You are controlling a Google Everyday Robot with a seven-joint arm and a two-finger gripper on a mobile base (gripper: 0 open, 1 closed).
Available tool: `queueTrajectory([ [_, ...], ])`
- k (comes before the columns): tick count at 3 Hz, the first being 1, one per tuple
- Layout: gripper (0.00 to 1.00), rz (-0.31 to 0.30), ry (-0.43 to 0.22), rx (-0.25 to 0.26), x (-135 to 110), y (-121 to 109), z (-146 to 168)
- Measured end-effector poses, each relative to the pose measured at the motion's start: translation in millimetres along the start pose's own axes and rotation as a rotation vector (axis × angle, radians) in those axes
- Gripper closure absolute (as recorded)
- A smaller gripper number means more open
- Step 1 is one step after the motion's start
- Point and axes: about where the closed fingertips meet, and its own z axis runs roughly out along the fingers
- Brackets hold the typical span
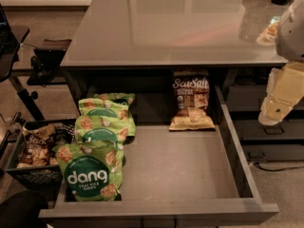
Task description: Pick brown chip bag from top drawer and place on counter
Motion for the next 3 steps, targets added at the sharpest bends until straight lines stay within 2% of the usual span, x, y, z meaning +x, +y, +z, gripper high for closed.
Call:
queueTrajectory([
  [1,0.00,0.000,0.000,0.000,0.0,0.0,0.1],
  [2,0.00,0.063,-0.037,0.016,-10.0,-6.7,20.1],
  [3,0.00,0.190,-0.092,0.043,-20.3,-21.7,66.9],
])
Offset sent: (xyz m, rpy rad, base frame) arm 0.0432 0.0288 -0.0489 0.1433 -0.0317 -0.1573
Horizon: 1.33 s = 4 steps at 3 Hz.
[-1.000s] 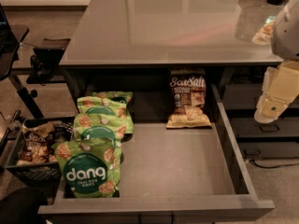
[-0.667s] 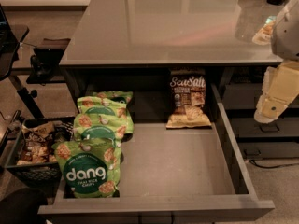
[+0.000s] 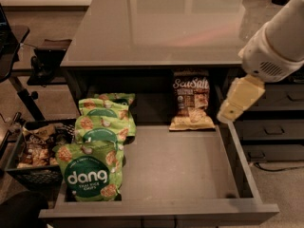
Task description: Pick brown chip bag from top drawer and place on counter
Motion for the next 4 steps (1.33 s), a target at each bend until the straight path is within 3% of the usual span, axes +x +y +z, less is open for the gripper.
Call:
queueTrajectory([
  [1,0.00,0.121,-0.077,0.049,-5.5,-19.8,38.0],
  [2,0.00,0.133,-0.104,0.088,-14.6,-47.2,52.4],
  [3,0.00,0.133,-0.105,0.088,-15.1,-47.6,52.5],
  [4,0.00,0.189,-0.127,0.080,-16.0,-46.5,70.4],
])
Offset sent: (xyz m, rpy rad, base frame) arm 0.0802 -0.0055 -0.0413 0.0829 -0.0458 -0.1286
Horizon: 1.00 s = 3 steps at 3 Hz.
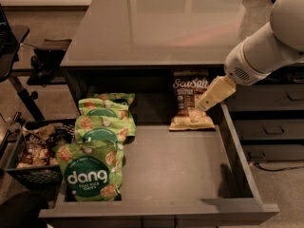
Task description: Pick brown chip bag from top drawer and place on counter
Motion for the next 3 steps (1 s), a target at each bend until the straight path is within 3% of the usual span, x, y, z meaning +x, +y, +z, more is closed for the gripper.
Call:
queueTrajectory([
  [1,0.00,0.140,-0.049,0.013,11.9,-2.5,33.7],
  [2,0.00,0.259,-0.125,0.064,19.4,-12.6,61.7],
  [3,0.00,0.306,-0.218,0.124,20.6,-28.8,80.4],
])
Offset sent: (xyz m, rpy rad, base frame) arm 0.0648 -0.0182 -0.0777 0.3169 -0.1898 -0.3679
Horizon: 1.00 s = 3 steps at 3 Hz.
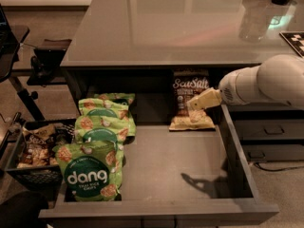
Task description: Pick brown chip bag from top drawer and place on counter
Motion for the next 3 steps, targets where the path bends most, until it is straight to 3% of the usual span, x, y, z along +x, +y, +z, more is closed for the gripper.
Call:
queueTrajectory([
  [1,0.00,0.014,-0.094,0.039,-5.6,-15.6,16.1],
  [3,0.00,0.026,-0.100,0.046,-3.0,-13.6,31.6],
])
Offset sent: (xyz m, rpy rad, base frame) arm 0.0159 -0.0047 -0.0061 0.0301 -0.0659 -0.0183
